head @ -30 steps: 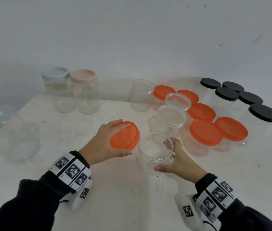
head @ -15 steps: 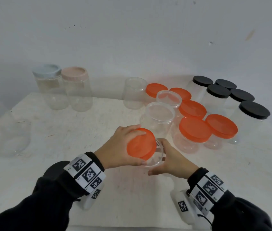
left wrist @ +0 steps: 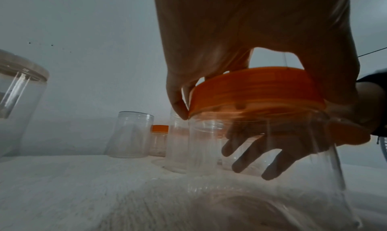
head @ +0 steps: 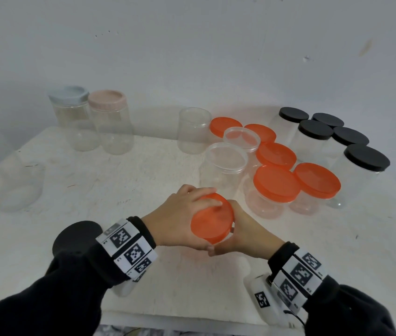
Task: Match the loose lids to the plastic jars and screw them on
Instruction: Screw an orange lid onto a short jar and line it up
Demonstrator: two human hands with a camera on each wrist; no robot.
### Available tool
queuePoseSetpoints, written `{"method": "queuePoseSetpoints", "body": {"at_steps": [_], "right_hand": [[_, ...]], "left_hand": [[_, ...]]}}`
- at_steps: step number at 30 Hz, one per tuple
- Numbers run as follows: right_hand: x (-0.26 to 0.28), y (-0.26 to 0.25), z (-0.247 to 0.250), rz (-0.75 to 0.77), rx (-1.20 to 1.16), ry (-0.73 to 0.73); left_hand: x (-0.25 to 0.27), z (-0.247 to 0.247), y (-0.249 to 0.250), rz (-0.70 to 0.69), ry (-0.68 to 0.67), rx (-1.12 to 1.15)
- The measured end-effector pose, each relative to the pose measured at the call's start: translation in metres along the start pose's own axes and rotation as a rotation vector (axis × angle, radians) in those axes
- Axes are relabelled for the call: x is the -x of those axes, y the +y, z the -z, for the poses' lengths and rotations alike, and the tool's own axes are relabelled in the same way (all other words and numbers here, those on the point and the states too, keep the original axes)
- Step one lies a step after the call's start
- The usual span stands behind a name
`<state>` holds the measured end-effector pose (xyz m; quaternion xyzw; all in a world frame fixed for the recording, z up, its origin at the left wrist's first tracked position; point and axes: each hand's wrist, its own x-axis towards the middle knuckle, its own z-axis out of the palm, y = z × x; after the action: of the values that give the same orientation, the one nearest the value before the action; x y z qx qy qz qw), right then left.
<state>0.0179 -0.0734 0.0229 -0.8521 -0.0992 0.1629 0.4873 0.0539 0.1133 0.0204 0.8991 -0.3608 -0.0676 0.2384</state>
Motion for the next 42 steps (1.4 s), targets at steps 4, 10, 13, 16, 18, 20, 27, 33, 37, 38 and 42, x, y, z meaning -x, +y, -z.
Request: {"method": "queuePoseSetpoints", "body": {"at_steps": [4,10,13,16,18,20,27,33,37,38,42], "right_hand": [[0.004,0.004,0.004,0.013,-0.010,-0.019],[0.008,-0.008,0.023,-0.005,0.221,-0.038],[0.005,-0.029,0.024,0.100,0.462,-0.070],[-0.004,-0.047,0.015,0.116,0.701,-0.150],[-0.011,-0.057,0.008,0.089,0.849,-0.183],[-0.017,-0.064,0.004,0.072,0.938,-0.197],[-0.026,-0.069,0.009,0.107,0.969,-0.252],[-0.029,-0.068,0.016,0.149,0.941,-0.359],[-0.031,-0.067,0.020,0.163,0.922,-0.411],[-0.031,-0.067,0.021,0.165,0.922,-0.422],[-0.035,-0.068,0.023,0.189,0.940,-0.449]], "left_hand": [[0.000,-0.001,0.004,-0.002,-0.006,0.056],[0.016,-0.008,-0.016,0.195,0.030,0.465],[0.019,-0.011,-0.024,0.262,-0.019,0.596],[0.017,-0.015,-0.026,0.264,-0.023,0.666],[0.015,-0.016,-0.027,0.274,-0.020,0.680],[0.013,-0.017,-0.028,0.286,-0.009,0.674],[0.012,-0.017,-0.029,0.290,0.025,0.620],[0.013,-0.016,-0.030,0.292,0.015,0.658],[0.013,-0.016,-0.030,0.287,0.010,0.693],[0.013,-0.016,-0.030,0.288,0.006,0.703],[0.012,-0.016,-0.032,0.295,0.002,0.729]]}}
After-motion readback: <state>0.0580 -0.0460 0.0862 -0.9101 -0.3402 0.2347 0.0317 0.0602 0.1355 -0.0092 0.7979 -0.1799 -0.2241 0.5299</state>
